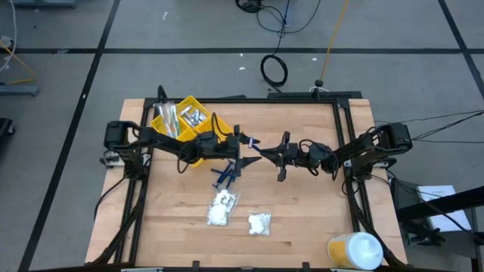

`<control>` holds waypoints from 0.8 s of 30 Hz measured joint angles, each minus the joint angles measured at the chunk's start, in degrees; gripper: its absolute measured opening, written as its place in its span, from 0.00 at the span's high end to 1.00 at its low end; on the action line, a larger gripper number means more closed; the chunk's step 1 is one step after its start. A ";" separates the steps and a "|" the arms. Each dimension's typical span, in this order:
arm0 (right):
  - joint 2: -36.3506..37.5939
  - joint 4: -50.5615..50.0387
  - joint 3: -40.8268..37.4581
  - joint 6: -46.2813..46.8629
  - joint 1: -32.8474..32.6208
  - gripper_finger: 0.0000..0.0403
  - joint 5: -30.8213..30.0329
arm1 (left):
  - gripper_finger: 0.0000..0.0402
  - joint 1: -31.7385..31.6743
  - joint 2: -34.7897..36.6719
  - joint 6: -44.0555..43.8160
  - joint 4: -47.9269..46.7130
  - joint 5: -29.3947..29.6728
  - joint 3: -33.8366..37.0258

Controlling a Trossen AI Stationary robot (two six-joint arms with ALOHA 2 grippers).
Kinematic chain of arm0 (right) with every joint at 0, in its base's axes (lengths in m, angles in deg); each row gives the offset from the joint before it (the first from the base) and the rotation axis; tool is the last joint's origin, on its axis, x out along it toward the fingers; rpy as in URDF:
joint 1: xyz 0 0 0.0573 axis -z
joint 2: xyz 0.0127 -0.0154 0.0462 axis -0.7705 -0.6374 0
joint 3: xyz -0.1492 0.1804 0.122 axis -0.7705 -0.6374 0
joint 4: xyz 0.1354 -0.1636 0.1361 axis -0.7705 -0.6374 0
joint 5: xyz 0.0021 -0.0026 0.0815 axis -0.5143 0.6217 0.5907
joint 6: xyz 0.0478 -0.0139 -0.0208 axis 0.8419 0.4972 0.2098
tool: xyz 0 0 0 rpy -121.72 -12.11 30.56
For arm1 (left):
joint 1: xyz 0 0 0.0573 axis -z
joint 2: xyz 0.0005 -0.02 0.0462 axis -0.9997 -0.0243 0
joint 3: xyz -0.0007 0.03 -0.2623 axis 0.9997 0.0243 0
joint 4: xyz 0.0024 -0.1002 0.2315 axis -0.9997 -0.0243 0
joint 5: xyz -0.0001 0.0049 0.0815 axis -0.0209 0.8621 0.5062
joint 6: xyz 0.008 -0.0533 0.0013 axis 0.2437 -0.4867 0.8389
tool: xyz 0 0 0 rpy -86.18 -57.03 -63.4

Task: Pick & Place Travel size toiletries
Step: Put the blue razor into the middle right yellow bin

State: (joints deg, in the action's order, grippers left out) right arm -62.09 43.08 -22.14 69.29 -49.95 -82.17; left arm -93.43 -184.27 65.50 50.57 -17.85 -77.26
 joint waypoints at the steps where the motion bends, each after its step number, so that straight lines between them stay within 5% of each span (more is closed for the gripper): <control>1: 0.00 -0.47 0.01 -0.01 0.01 0.95 -0.04 | 0.29 0.00 -0.26 -0.08 -0.01 0.00 -0.53; 6: 0.00 -1.59 0.04 -0.02 0.02 0.95 0.02 | 0.40 0.00 -0.48 0.17 0.06 0.02 -1.39; 15: 0.00 -2.92 0.04 -0.30 0.07 0.89 -0.09 | 0.95 -0.63 -0.36 1.97 -2.73 -1.09 -1.39; 24: 0.07 -10.67 0.11 1.88 0.52 0.71 -3.27 | 0.97 -2.80 2.21 1.74 -11.08 3.76 -1.35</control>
State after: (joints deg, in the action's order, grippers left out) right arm -62.02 32.40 -22.03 71.17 -49.43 -85.44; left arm -96.23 -182.06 67.24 39.48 -14.09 -78.61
